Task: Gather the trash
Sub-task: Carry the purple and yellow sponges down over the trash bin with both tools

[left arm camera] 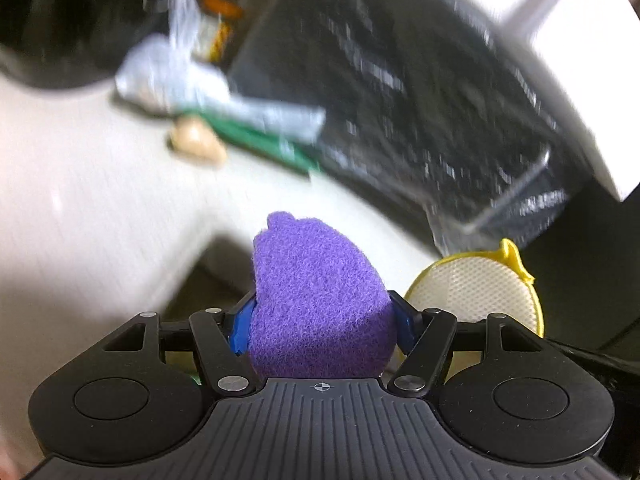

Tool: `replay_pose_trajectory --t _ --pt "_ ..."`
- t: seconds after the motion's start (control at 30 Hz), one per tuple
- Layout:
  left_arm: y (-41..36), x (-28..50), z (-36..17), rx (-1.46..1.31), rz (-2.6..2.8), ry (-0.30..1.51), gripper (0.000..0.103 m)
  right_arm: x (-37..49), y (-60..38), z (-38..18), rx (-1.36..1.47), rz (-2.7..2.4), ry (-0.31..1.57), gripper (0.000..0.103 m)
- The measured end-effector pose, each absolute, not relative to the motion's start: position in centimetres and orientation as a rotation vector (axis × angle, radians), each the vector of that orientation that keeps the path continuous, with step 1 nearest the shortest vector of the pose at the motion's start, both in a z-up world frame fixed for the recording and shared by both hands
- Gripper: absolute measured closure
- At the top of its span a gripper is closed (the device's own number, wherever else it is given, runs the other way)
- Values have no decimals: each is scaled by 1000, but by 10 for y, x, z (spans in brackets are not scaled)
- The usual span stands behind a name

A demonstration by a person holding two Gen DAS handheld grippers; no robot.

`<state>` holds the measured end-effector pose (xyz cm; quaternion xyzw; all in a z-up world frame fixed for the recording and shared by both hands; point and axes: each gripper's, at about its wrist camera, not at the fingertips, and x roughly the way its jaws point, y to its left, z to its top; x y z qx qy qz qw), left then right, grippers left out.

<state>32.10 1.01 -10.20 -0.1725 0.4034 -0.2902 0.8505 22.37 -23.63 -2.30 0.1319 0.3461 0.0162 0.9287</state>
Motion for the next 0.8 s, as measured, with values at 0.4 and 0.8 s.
replay_pose_trajectory --t 0.4,0.8 --pt "-19 236 -274 -354 -276 1227 31 181 -277 -122 241 346 950 88" --pt "-21 264 -521 -386 -63 1392 31 163 -302 -294 228 313 1229 89"
